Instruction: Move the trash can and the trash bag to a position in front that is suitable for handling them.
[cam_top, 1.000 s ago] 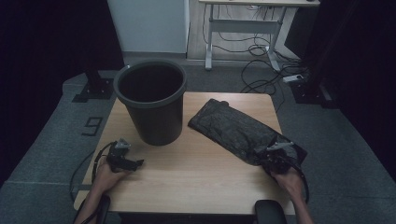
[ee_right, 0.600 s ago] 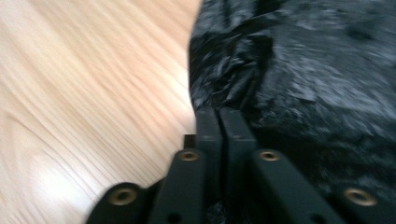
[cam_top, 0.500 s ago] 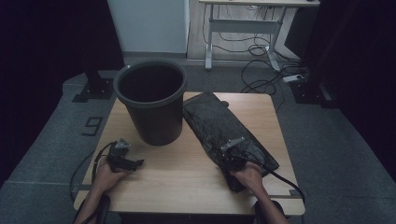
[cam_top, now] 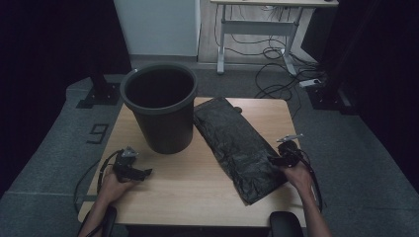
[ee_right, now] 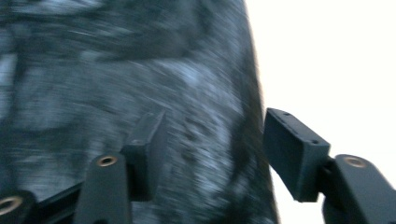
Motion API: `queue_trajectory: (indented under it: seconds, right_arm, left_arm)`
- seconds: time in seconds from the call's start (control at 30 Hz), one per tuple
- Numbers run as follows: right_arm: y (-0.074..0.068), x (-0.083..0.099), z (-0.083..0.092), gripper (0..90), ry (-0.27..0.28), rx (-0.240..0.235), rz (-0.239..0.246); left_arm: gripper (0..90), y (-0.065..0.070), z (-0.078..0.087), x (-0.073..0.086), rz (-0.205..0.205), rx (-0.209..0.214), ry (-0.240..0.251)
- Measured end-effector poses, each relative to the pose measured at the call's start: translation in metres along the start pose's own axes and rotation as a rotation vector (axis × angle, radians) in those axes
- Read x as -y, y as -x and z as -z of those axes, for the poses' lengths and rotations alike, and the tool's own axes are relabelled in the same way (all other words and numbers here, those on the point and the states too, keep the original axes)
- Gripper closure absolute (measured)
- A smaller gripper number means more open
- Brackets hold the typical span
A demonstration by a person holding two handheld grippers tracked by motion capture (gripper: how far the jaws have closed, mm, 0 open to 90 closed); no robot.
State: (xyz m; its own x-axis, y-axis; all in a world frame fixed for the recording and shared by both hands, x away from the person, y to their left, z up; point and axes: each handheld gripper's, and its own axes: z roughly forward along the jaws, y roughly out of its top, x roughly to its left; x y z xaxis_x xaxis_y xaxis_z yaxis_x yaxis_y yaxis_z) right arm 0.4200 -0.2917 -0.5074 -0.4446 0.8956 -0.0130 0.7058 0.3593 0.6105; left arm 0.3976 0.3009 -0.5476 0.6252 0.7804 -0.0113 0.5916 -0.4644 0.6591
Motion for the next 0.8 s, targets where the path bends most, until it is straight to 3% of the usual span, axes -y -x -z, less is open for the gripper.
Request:
queue_trajectory:
  seconds: [0.1, 0.17, 0.23, 0.33, 0.4, 0.43, 0.47, 0.57, 0.6, 0.63, 0.67, 0.73, 0.8]
  right_arm:
    - [0.014, 0.012, -0.010, 52.8, -0.027, -0.019, -0.036]
    - [0.017, 0.019, -0.015, 66.7, -0.043, -0.037, -0.034]
    - [0.017, 0.024, -0.014, 84.2, -0.013, -0.063, -0.018]
    - [0.009, 0.026, -0.012, 86.8, -0.013, -0.070, 0.007]
    - [-0.007, 0.028, -0.010, 86.9, -0.019, -0.080, 0.039]
    - [-0.029, 0.032, -0.006, 85.9, -0.022, -0.093, 0.082]
    - [-0.029, 0.032, -0.006, 85.9, -0.022, -0.093, 0.082]
    - [-0.070, 0.042, 0.004, 81.9, -0.029, -0.121, 0.162]
    - [-0.094, 0.047, 0.011, 75.5, -0.047, -0.156, 0.212]
    - [-0.094, 0.047, 0.011, 75.5, -0.047, -0.156, 0.212]
    - [-0.102, 0.048, 0.014, 69.1, -0.064, -0.150, 0.235]
    - [-0.102, 0.043, 0.021, 59.4, -0.048, -0.068, 0.253]
    - [-0.083, 0.030, 0.022, 49.7, -0.018, -0.042, 0.176]
  left_arm:
    - [0.0, 0.000, 0.000, 0.000, 0.000, 0.000, 0.000]
    - [0.0, 0.000, 0.000, 0.000, 0.000, 0.000, 0.000]
    - [0.0, 0.000, 0.000, 0.000, 0.000, 0.000, 0.000]
    - [0.0, 0.000, 0.000, 0.000, 0.000, 0.000, 0.000]
    - [0.0, 0.000, 0.000, 0.000, 0.000, 0.000, 0.000]
    - [0.0, 0.000, 0.000, 0.000, 0.000, 0.000, 0.000]
    - [0.0, 0.000, 0.000, 0.000, 0.000, 0.000, 0.000]
    - [0.0, 0.000, 0.000, 0.000, 0.001, -0.002, 0.002]
    - [0.0, 0.000, 0.000, 0.000, 0.001, -0.002, 0.001]
    - [0.0, 0.000, 0.000, 0.000, 0.001, -0.002, 0.001]
    - [0.0, 0.000, 0.000, 0.000, 0.001, -0.003, 0.001]
    - [0.0, 0.000, 0.000, 0.000, 0.001, -0.003, 0.001]
    - [0.0, 0.000, 0.000, 0.000, 0.001, -0.002, 0.001]
